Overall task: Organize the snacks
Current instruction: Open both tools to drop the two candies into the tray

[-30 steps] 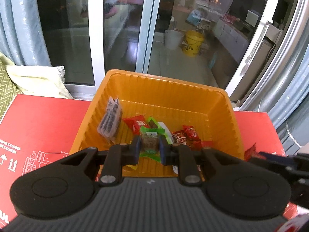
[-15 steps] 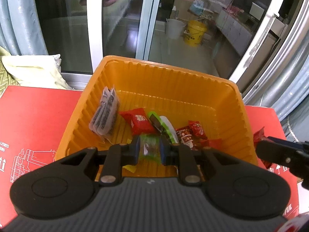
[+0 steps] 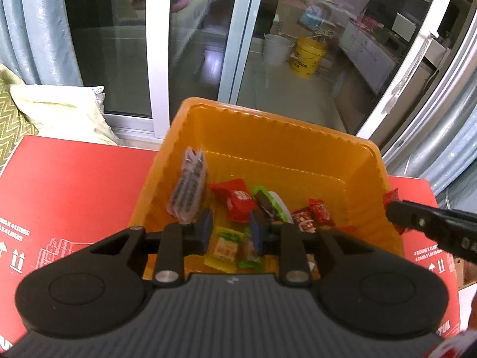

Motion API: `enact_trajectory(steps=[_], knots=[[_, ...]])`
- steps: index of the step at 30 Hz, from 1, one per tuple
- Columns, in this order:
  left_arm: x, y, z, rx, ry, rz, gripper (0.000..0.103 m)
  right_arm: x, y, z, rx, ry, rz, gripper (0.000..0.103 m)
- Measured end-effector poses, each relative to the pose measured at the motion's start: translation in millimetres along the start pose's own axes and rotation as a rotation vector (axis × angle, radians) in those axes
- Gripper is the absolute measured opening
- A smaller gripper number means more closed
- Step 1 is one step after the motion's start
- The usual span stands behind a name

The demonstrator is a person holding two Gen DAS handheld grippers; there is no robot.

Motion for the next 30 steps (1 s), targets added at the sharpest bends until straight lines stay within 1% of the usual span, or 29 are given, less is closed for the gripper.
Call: enact_trajectory(steps=[6, 12, 14, 16, 17, 19, 24, 26, 28, 30], knots=[[7, 0, 0, 0.002, -0.003, 0.006, 0.024, -7, -11, -18, -0.013, 0.031, 0.006, 0.022], [10, 4, 3, 0.005, -0.004, 0.009, 0.024, -10, -21, -26, -0.037, 0.039, -0.001, 0.022], [11, 5, 5, 0.003, -0.005, 0.010, 0.025, -10, -22, -26, -0.034, 0.025, -0.002, 0.030], [12, 6, 8, -0.001, -0.007, 0.008, 0.027, -10, -24, -24, -0.046, 0.026, -0.006, 0.052], [11, 7, 10, -0.002, -0.008, 0.008, 0.028, -9, -24, -22, -0.055, 0.027, -0.004, 0.055], [10, 9, 13, -0.004, -0.008, 0.005, 0.029, -7, -22, -17, -0.064, 0.020, 0.003, 0.056], [3, 15, 26, -0.020, -0.016, -0.016, 0.032, -1, -12, -6, -0.041, -0.008, 0.000, 0.058], [0, 18, 33, -0.026, -0.026, -0.030, 0.033, 0, -7, 1, -0.037, -0.012, 0.003, 0.061], [-3, 20, 41, -0.033, -0.034, -0.037, 0.035, 1, -1, 10, -0.037, -0.013, 0.002, 0.068], [-6, 22, 48, -0.039, -0.034, -0.035, 0.037, 2, 2, 21, -0.038, -0.021, 0.003, 0.071]])
Point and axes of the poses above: each gripper's, at about its wrist camera, not at the fingertips, and z roughly against the way its jaws point, x to its left, y to its underside, the point moved 7 cm from there along -z, roughly the way its jaws point, and after that the axes turned 6 degrees about -z, right-handed, at the moved point
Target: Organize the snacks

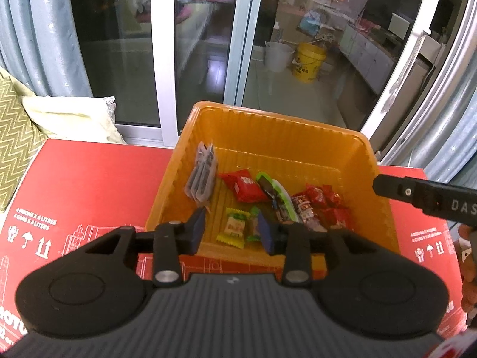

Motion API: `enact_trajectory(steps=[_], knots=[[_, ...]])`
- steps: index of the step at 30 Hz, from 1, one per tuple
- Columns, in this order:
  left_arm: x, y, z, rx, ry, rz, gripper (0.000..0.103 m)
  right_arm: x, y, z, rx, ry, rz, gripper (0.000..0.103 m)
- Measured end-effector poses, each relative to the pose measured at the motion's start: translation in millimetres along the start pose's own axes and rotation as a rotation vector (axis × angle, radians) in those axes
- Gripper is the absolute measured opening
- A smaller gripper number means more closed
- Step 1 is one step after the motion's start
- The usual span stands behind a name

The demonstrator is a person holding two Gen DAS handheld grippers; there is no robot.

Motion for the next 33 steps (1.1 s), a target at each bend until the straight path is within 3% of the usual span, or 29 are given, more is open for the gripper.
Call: enact_trajectory(steps=[11, 33], knots=[[-22, 31, 55, -0.002, -0.043, 0.039, 0.053, 10, 24, 48, 0.051, -0.021, 0.034, 0.074], [-81, 118, 134, 0.028, -0.147, 0.176, 0.059, -1, 105, 118, 0.205, -0.062, 0.209, 0.074]])
Point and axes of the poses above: each gripper's, at about its wrist camera, not at the fingertips, and z roughly against the way its jaws point, x to its left, y to its underside, the point moved 7 cm from there along -z, roughly the way its jaws point, and after that the axes turned 6 degrees about -z, right-handed, at the moved point
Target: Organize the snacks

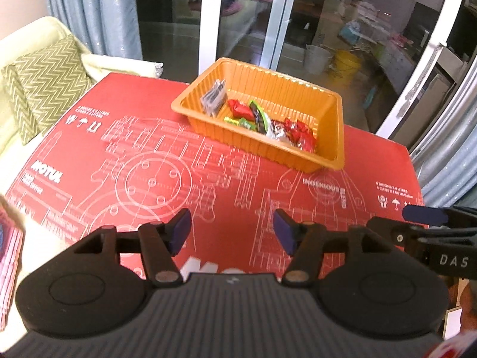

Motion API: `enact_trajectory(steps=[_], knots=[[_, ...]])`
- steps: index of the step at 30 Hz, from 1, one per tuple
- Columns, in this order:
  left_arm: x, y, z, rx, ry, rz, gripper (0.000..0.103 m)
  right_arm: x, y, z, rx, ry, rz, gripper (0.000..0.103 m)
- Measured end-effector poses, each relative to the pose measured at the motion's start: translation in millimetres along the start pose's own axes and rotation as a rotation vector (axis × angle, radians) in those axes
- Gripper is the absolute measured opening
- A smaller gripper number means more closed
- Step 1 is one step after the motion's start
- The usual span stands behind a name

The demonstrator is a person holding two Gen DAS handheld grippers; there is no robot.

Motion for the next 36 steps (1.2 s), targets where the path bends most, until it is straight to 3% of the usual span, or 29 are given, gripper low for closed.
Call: enact_trajectory(steps=[22, 36], knots=[[7, 35, 24, 0.058, -0.045, -0.001, 0.059, 24, 27, 1, 0.076, -0.012, 0.022, 0.074], [4, 42, 30, 0.071, -0.020, -0.037, 0.059, 28, 34, 2, 0.080, 0.001, 0.003, 0.074]])
Point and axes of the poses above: each gripper's, at about its wrist camera, not at the fingertips, and z roughly against the way its jaws point, x to its left, y to its underside, the point moved 7 cm from there along -z, roughly the way its jaws point, and after that the axes turned 6 degrees about -z, right-handed, at the moved point
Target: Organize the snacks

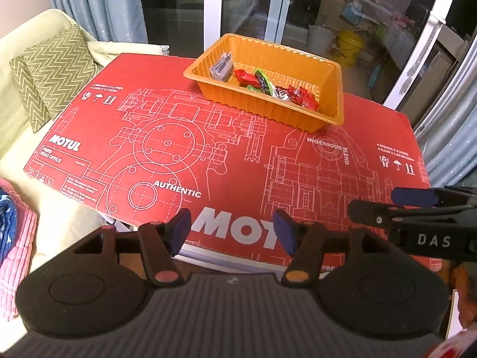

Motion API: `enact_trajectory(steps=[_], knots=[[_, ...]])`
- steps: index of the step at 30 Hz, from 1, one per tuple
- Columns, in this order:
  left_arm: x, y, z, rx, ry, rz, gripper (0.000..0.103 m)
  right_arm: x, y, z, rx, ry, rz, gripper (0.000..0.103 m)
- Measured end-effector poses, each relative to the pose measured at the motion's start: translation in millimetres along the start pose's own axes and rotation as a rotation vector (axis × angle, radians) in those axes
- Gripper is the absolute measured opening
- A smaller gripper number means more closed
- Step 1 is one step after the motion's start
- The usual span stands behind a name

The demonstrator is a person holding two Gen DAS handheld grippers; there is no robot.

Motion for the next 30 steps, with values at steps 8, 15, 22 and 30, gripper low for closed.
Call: enact_trajectory(steps=[8, 15, 22, 30], knots=[[2, -3, 4, -0.010, 0.000, -0.002, 0.059, 4, -1, -2, 0.002, -0.001, 0.002, 0.074], [7, -2, 5, -0.009, -0.009, 0.004, 0.059, 7, -1, -4, 0.004, -0.002, 0.005, 0.074], [9, -2, 4, -0.009, -0.008, 0.003, 0.059, 10, -1, -5, 0.004, 0.000, 0.004, 0.074], [10, -2, 5, -0.014, 0.000, 0.000, 0.059, 12, -2, -6, 0.002, 0.001, 0.004, 0.074]])
Point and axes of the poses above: each gripper's, at about its wrist camera, not at the fingertips, and z roughly against the way its jaws point, x to its left, y to its underside, the point moved 7 cm from there along -z, roughly the way its jaws point, and after that the axes turned 6 degrees about -z, right-handed, at the moved point
